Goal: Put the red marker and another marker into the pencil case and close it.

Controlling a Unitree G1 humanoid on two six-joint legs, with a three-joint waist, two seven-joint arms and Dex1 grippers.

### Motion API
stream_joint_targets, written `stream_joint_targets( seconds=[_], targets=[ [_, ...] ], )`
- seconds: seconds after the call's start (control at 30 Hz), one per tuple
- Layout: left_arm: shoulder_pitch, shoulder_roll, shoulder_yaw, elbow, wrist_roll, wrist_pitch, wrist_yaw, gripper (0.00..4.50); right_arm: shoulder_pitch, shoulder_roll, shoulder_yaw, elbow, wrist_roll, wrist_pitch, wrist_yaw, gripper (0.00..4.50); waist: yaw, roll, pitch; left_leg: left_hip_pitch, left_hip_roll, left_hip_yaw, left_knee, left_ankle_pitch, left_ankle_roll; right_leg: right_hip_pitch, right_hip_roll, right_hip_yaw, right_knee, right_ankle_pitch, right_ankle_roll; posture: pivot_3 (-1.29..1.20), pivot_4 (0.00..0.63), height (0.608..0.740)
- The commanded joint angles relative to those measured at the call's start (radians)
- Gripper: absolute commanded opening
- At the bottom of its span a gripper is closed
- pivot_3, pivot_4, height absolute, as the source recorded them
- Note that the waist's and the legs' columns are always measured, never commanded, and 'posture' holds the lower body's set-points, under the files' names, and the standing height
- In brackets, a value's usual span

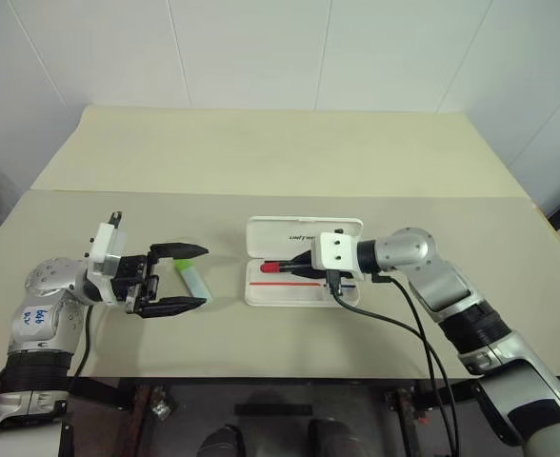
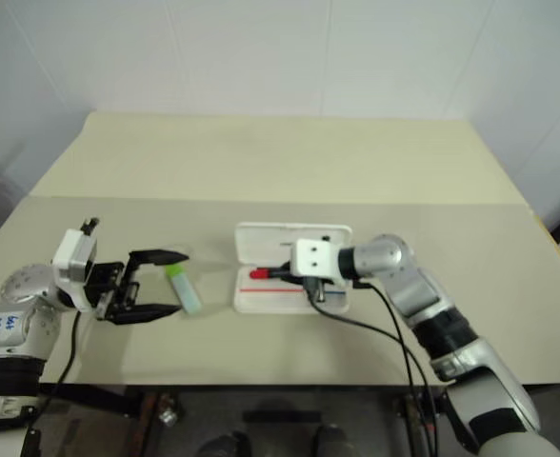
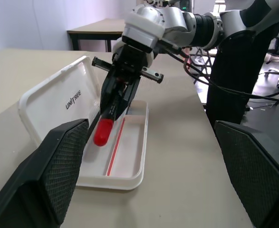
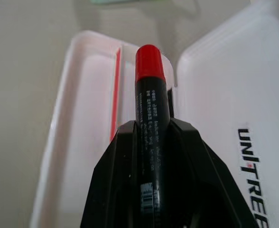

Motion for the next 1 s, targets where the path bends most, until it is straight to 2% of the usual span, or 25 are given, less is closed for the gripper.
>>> stream_joint_targets(
  seconds=[0.03,0.27,0.6,0.63,0.8,1.0],
  targets=[
    [0.011,0.018,0.028,-0.034,-0.03,-0.001,-0.058,4.5,-0.028,0.012,-0.021,0.025,-0.013,-0.044,-0.003,0.62,0.0,0.0,0.0,0.0,0.0,0.002,0.0,0.0,0.0,-0.001,0.0,-0.001,0.001,0.0,0.0,0.0,0.15,0.74],
    [0.002,0.017,0.025,-0.021,-0.028,-0.005,-0.056,4.5,-0.025,0.015,-0.028,0.041,-0.024,-0.05,0.004,0.62,-0.002,0.0,0.0,-0.001,0.001,0.009,0.0,0.0,-0.001,-0.003,0.0,-0.002,0.002,0.0,-0.001,0.0,0.15,0.74],
    [-0.014,0.008,0.014,-0.014,-0.025,-0.004,-0.057,4.5,-0.012,0.015,-0.061,-0.037,0.009,0.027,0.01,3.96,-0.002,0.0,0.0,-0.001,0.001,0.009,0.0,0.0,-0.002,-0.004,0.0,-0.002,0.003,-0.001,-0.001,0.0,0.15,0.74],
    [-0.014,0.007,0.013,-0.015,-0.025,-0.004,-0.057,4.5,-0.009,0.013,-0.065,-0.053,0.02,0.038,0.017,4.43,-0.002,0.0,0.0,-0.001,0.001,0.009,0.0,0.0,-0.002,-0.004,0.0,-0.002,0.003,-0.001,-0.001,0.0,0.15,0.74],
    [-0.012,0.003,0.012,-0.024,-0.028,0.0,-0.053,4.5,0.013,-0.004,-0.089,-0.149,0.084,0.103,0.063,4.47,-0.001,0.0,0.0,-0.001,0.002,0.009,0.0,0.0,-0.002,-0.004,0.0,-0.003,0.003,-0.001,-0.001,0.0,0.15,0.74],
    [0.024,-0.009,0.017,-0.086,-0.027,0.01,-0.005,4.5,0.075,-0.043,-0.182,-0.347,0.287,0.225,0.146,4.47,0.001,0.0,0.0,-0.001,0.002,0.009,0.0,-0.001,-0.002,-0.004,0.0,-0.003,0.003,-0.001,-0.001,0.0,0.15,0.74]
  ],
)
